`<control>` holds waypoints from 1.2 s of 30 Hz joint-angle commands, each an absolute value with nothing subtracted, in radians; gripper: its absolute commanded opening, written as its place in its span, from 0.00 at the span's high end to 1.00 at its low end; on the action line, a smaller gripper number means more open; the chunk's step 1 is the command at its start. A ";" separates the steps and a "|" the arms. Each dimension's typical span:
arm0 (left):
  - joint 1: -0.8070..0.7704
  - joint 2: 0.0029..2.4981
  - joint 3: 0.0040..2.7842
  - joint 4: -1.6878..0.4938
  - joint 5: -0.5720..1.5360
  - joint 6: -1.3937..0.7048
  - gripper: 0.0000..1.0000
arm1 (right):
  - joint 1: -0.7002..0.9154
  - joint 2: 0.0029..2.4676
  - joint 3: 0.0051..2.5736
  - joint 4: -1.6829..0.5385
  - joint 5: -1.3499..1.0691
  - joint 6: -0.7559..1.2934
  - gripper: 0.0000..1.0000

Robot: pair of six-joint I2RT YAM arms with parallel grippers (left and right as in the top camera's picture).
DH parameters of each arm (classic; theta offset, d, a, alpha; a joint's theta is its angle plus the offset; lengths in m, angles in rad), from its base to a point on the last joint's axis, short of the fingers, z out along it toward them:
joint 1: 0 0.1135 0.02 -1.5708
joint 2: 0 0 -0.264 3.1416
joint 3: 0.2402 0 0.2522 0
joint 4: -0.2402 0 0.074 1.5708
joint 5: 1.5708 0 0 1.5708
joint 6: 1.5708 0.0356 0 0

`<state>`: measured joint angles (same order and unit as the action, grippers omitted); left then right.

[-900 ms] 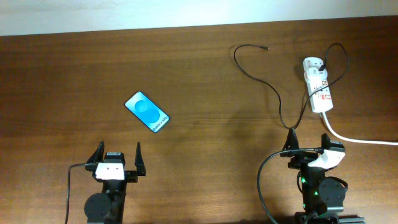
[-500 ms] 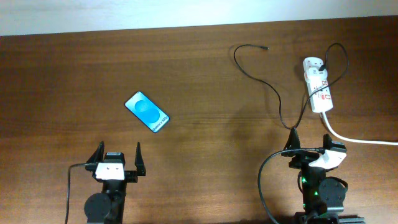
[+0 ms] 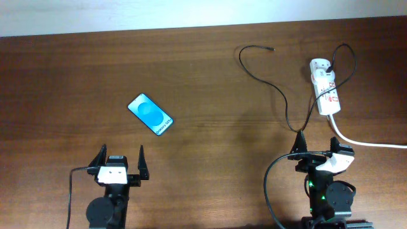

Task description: Plug charger to phone and switch on socket

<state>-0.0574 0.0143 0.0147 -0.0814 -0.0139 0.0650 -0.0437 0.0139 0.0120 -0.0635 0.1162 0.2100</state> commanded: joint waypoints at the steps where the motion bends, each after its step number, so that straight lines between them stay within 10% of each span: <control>1: -0.052 0.006 0.009 -0.083 -0.003 0.084 0.00 | -0.035 0.009 0.006 -0.067 0.143 0.210 0.02; 36: -0.052 0.006 0.058 -0.020 -0.018 0.076 0.01 | -0.035 0.009 0.006 -0.067 0.143 0.210 0.01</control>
